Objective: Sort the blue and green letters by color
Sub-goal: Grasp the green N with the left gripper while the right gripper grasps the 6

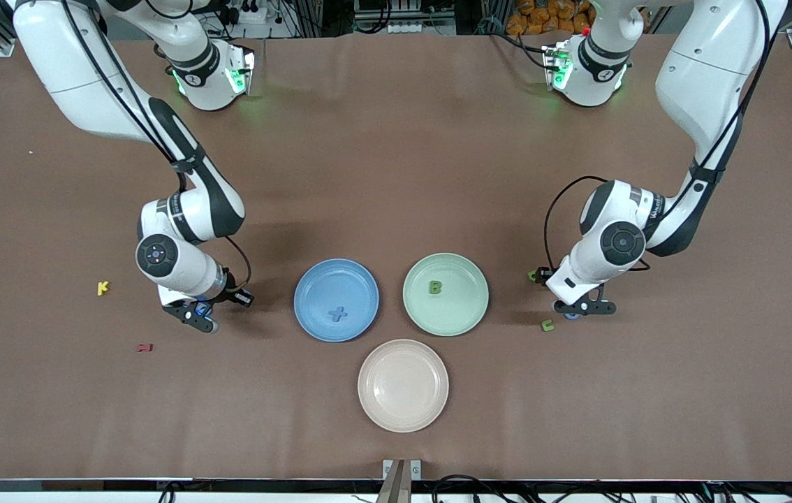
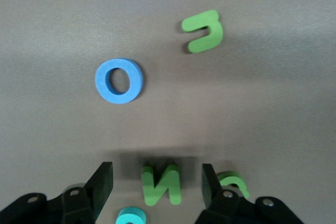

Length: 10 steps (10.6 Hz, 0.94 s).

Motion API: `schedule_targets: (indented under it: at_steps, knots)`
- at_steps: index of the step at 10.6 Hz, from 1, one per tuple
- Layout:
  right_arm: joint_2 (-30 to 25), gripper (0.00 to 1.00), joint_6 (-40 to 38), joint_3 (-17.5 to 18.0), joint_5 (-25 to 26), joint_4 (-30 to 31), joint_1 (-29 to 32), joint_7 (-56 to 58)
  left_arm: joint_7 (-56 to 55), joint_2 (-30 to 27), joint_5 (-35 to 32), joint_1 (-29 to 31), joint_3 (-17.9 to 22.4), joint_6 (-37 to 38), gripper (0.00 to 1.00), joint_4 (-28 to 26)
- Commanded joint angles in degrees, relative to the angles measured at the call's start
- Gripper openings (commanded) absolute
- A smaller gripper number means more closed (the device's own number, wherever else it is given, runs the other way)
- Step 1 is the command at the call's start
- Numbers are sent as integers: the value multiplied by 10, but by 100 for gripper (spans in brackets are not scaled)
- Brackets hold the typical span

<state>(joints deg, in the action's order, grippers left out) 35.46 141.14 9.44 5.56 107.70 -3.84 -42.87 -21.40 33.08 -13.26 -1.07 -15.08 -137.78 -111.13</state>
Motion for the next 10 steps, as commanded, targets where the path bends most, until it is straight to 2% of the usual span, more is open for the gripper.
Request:
schedule_targets:
  at_steps: [1,3,6,7,10]
  knots:
    - [-21,0,-123,36,-1,-64,-2,-70,-12,-4,-18,5,-1,-6,72,-8]
    - [-16,0,-258,70,-3,-164,-3,-128,-13,-3,-18,5,-2,-6,68,-8]
    - [-16,0,-290,79,-89,-219,-13,-158,-13,1,-18,4,-2,-6,68,-8]
    - [-15,3,-301,79,-97,-234,-19,-170,-13,1,-18,4,-2,-6,68,-8]
    - [-15,11,-301,79,-132,-266,-56,-242,-13,5,-18,4,-2,-6,53,-7]
